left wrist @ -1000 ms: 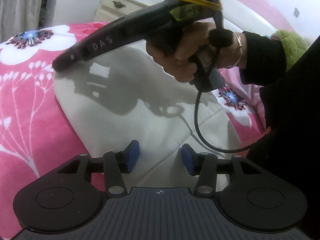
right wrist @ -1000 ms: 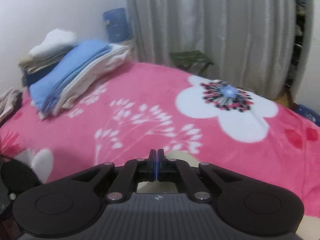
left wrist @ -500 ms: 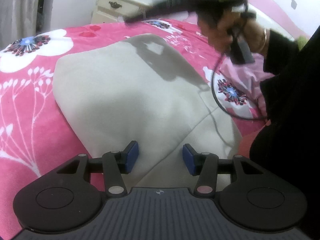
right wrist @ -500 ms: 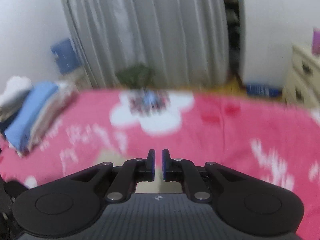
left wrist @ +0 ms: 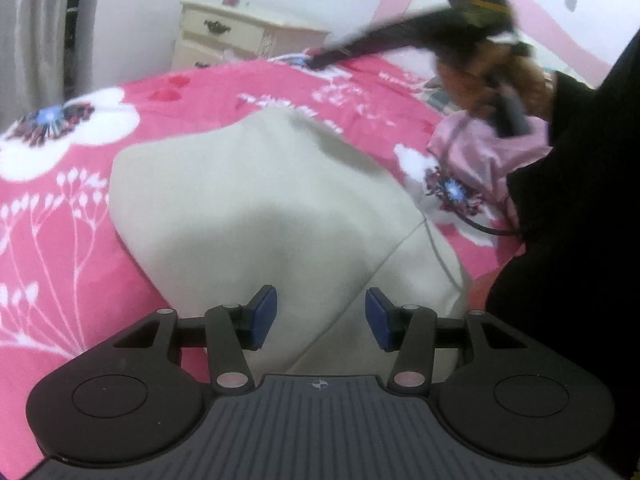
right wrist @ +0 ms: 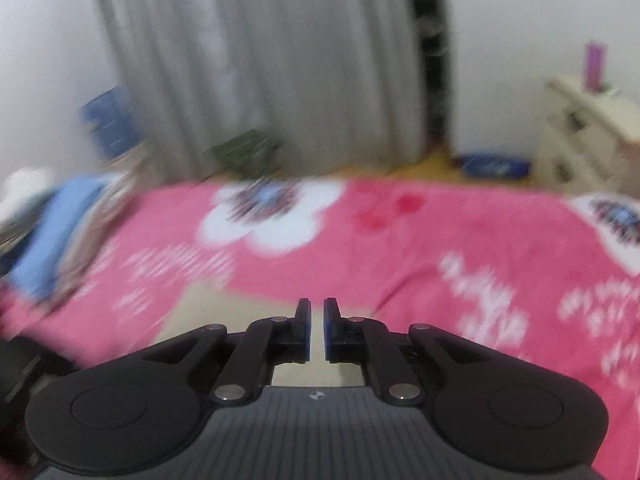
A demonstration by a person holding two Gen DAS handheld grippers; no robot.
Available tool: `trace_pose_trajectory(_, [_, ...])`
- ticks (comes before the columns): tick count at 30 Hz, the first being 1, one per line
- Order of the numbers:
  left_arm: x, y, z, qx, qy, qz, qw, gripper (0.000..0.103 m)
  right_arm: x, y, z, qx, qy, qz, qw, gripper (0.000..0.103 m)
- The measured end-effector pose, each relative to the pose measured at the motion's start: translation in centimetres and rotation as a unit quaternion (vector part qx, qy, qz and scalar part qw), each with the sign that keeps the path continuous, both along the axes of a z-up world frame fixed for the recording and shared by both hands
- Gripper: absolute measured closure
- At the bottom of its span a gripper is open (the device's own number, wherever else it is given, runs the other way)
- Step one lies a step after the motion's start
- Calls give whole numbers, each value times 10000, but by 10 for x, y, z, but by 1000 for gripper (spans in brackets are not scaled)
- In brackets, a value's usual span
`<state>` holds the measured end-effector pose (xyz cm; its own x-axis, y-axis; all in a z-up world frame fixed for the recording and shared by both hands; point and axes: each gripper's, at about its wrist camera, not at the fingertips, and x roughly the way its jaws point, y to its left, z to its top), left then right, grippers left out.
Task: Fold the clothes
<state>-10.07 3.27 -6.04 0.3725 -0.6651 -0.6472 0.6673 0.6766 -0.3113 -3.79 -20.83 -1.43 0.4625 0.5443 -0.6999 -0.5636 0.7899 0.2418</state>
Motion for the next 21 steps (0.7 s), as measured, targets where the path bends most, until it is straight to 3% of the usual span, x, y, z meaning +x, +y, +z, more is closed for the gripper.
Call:
trace_pose_trajectory(2, [-5,-5,-3,39,91,-257,9996,54,-22,-6,-6,89,492,370,9981,97])
trace_pose_trajectory(5, [-18,-14,-10,386,-211,-523,9977,53,-41,-2,-43,15,1142,477,9923,97])
trace_pose_trajectory(8, [-13,-13,-14,289,-39,-429,9987,53,-50,8,-86,-256,1587,418,9861,102])
trace_pose_trajectory(9, [-9,-11,-11,221,85,-366,9991,54,-50,8,-92,-274,1648,375,9852,102])
trace_pose_trajectory(12, [8,13,2,-203,351,147,9991,54,-34,-10,-60,135,1290,91,9915,92])
trace_pose_trajectory(13, [16,25,6,-422,439,436,9972,54,-28,-18,-51,290,1179,-70,9926,78])
trace_pose_trajectory(14, [25,38,7,-671,576,777,9930,54,-21,-30,-47,479,1146,-351,9916,62])
trace_pose_trajectory(17, [54,70,1,-1187,1076,1696,9724,49,4,-61,-62,1014,1405,-1077,9790,47])
trace_pose_trajectory(18, [62,73,-8,-1200,1311,1836,9668,42,13,-71,-67,1190,1489,-1317,9728,47])
trace_pose_trajectory(21, [79,78,-35,-1242,1990,2101,9491,39,36,-89,-93,1733,1955,-1778,9487,39])
